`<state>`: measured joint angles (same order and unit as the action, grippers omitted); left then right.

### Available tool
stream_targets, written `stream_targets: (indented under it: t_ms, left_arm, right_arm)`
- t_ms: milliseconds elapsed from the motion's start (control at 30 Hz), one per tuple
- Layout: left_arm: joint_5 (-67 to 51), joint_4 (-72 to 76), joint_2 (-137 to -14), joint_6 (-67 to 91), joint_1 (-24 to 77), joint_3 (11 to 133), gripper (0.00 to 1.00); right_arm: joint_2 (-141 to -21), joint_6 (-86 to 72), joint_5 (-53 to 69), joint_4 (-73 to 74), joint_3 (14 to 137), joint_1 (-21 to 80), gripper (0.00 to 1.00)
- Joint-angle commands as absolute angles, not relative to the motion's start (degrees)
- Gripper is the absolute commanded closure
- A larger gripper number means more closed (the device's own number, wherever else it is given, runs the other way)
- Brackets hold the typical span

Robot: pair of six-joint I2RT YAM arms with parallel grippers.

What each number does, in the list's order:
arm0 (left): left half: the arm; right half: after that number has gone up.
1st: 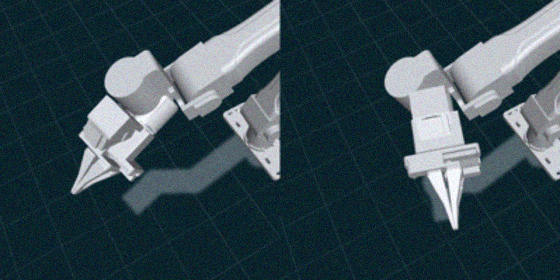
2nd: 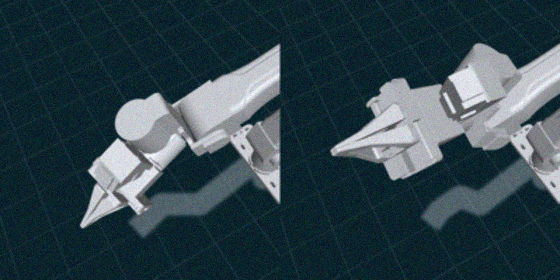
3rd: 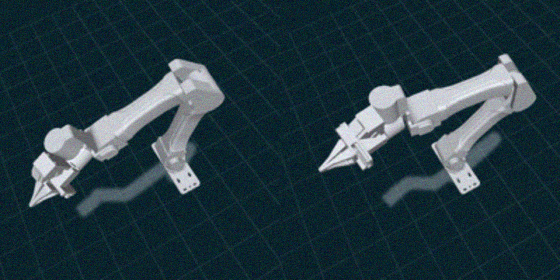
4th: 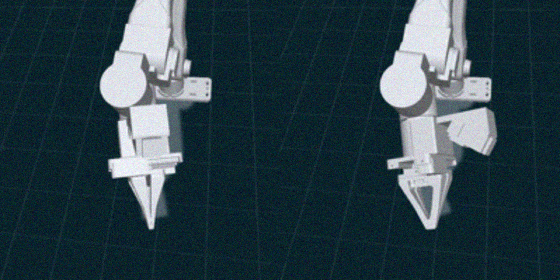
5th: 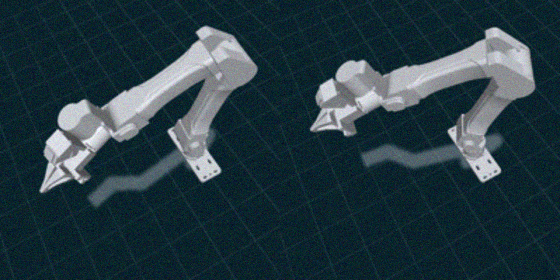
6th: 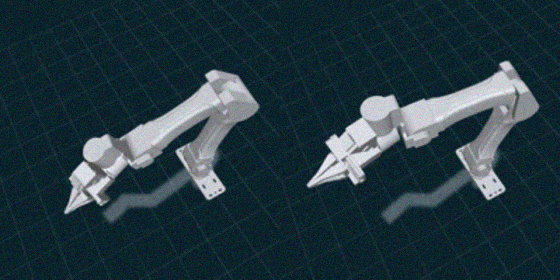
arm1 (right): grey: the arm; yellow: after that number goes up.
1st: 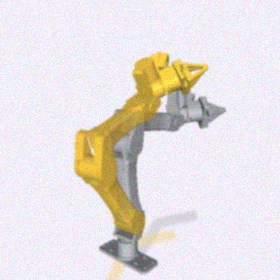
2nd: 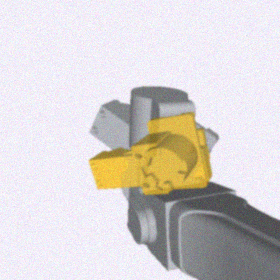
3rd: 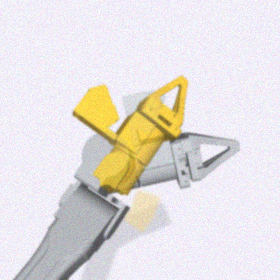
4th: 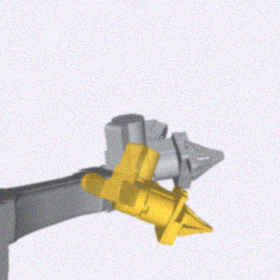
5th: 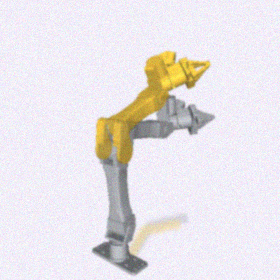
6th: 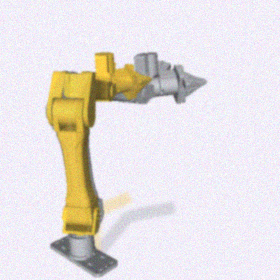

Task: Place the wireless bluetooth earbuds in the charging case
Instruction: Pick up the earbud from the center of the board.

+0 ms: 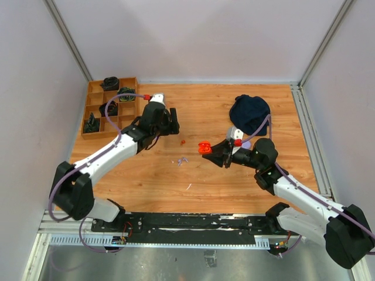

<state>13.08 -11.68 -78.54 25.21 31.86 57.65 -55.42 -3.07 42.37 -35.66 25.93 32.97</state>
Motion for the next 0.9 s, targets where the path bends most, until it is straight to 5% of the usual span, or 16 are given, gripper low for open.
stream_targets:
  t_ms: [0, 467, 867]
  left_arm:
    - [13.0, -15.2, -86.7, 25.8, 28.8, 63.3, 0.22]
    - [13.8, -23.2, -109.2, 23.9, 23.1, 77.7, 0.38]
    - [15.0, -26.2, -116.1, 21.9, 22.2, 81.0, 0.50]
  right_arm:
    - [-55.4, -4.1, 41.9, -37.1, 25.1, 32.3, 0.95]
    - [-56.3, -4.7, 43.0, -38.1, 24.6, 32.4, 0.94]
    - [-57.0, -5.0, 44.1, -38.7, 24.9, 32.4, 0.94]
